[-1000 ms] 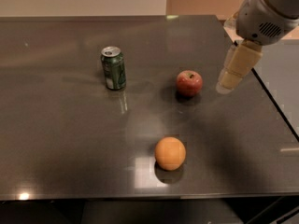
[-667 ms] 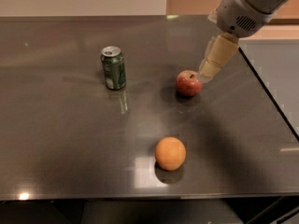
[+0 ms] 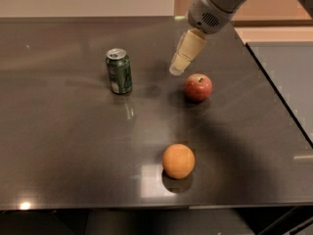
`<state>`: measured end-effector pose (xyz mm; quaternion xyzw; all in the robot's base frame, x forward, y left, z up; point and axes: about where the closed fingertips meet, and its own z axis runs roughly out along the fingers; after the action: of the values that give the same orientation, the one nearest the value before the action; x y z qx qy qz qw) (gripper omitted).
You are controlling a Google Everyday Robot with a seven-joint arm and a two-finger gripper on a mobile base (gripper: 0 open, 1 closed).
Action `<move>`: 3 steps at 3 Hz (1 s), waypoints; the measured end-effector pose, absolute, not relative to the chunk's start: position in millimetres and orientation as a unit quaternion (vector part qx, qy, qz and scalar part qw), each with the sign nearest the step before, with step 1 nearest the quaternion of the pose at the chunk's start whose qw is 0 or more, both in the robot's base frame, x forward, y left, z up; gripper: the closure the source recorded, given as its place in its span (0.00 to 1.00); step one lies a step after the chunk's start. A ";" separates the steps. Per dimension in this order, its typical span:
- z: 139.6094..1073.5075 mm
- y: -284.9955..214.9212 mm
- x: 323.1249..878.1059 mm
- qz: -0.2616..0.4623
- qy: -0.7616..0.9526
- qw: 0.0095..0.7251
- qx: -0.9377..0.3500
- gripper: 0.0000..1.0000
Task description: Move green can near apple
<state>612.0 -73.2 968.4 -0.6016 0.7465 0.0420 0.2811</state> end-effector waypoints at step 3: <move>942.5 46.0 621.4 0.127 0.714 0.279 -0.629 0.00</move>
Offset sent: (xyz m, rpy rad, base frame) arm 0.0120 0.1298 -0.0292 0.1367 0.0898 0.1363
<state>621.4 46.0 942.5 -0.6294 0.7140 0.1266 0.2793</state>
